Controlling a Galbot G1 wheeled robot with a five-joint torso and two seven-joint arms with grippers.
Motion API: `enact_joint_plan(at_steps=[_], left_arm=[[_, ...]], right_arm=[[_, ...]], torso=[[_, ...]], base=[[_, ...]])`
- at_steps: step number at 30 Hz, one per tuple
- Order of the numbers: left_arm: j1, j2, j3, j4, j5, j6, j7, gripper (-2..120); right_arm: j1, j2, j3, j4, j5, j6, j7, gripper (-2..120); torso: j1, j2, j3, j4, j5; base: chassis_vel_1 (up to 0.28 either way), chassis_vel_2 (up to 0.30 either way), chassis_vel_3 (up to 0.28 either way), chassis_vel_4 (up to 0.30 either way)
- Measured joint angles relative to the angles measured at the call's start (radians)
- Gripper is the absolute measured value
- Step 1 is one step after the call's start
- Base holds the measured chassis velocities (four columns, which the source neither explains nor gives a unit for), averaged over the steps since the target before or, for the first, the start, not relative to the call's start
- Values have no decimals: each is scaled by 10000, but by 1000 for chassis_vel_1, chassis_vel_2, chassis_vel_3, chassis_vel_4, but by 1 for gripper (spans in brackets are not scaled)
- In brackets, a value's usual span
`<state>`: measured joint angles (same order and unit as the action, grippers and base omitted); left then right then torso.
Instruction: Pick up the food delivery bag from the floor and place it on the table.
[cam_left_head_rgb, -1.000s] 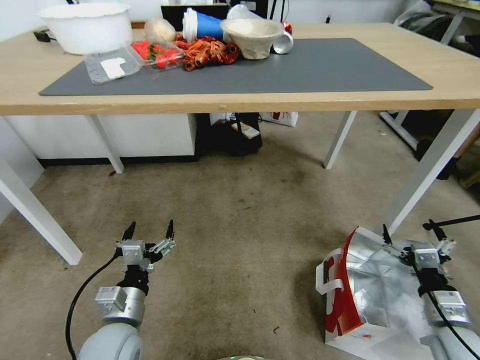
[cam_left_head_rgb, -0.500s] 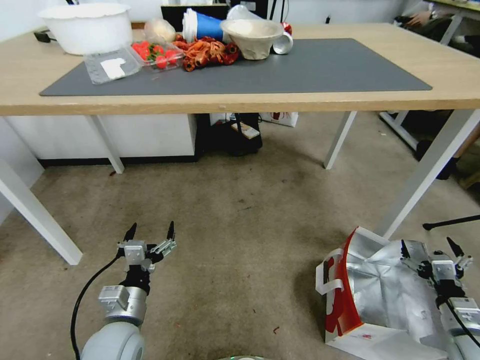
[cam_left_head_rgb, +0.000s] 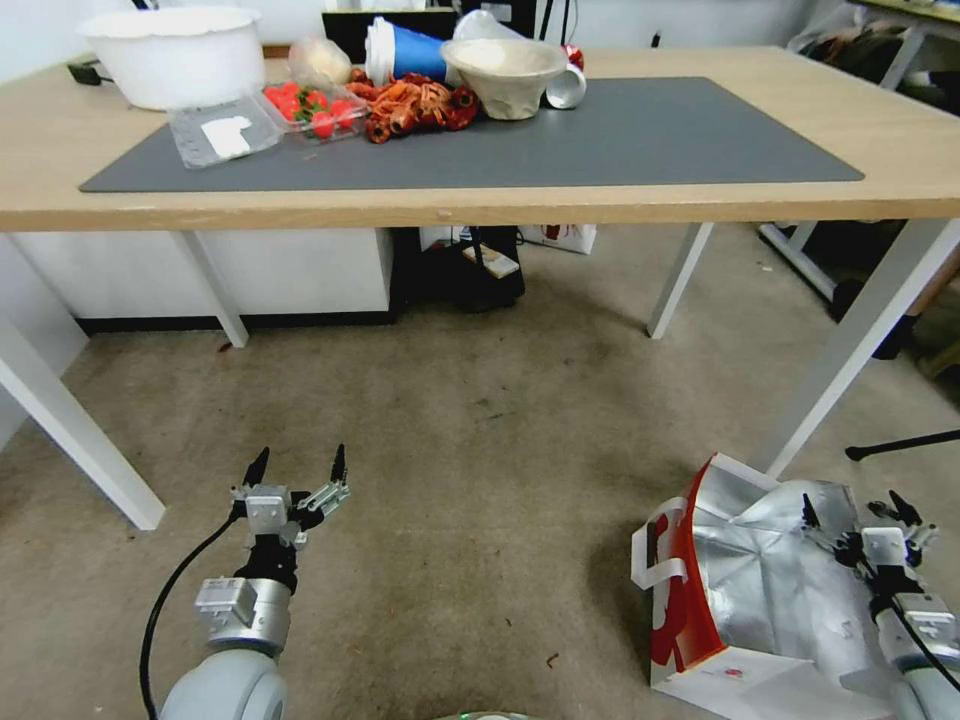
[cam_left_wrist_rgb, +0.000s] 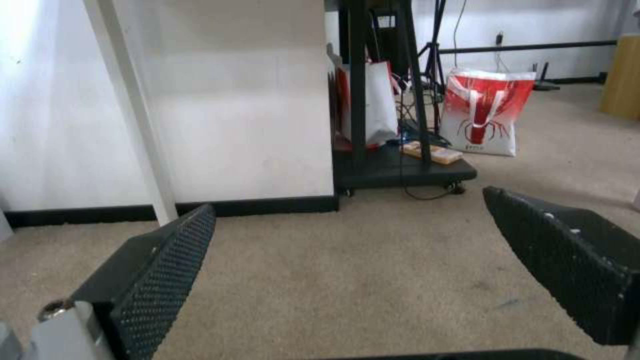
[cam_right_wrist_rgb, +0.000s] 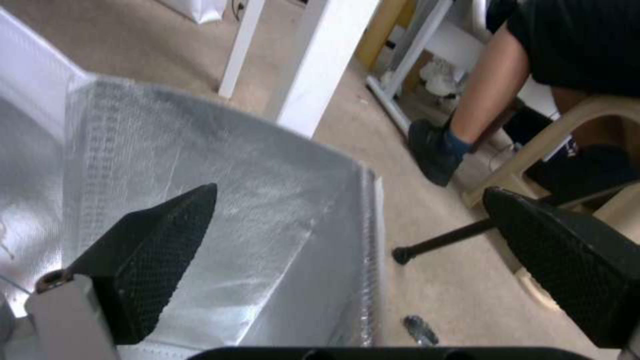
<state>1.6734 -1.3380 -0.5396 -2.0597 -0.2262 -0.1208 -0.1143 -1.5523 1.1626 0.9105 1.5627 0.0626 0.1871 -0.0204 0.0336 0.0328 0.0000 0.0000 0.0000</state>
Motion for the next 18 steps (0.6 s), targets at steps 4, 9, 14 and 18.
enact_joint_plan(at_steps=[4, 9, 14, 18], left_arm=[[7, -13, -26, -11, 29, -9, 0, 100], [8, -25, -58, -8, 51, -38, -3, 100], [-26, -23, -79, -2, 49, -42, -13, 100], [-57, -2, -110, 6, 38, -43, -18, 100]], right_arm=[[104, -15, -69, -211, 50, -70, -139, 100], [106, -15, -153, -232, 351, -279, -204, 86], [66, -29, -245, -218, 932, -577, -262, 71], [45, -35, -268, -203, 1207, -715, -282, 59]], torso=[[0, 0, 0, 0, 0], [-1, 1, 0, 0, 0], [0, 1, 0, 0, 0], [0, 1, 0, 0, 0]], base=[[0, 0, 0, 0], [0, 0, 0, 0], [0, 0, 0, 0], [0, 0, 0, 0]])
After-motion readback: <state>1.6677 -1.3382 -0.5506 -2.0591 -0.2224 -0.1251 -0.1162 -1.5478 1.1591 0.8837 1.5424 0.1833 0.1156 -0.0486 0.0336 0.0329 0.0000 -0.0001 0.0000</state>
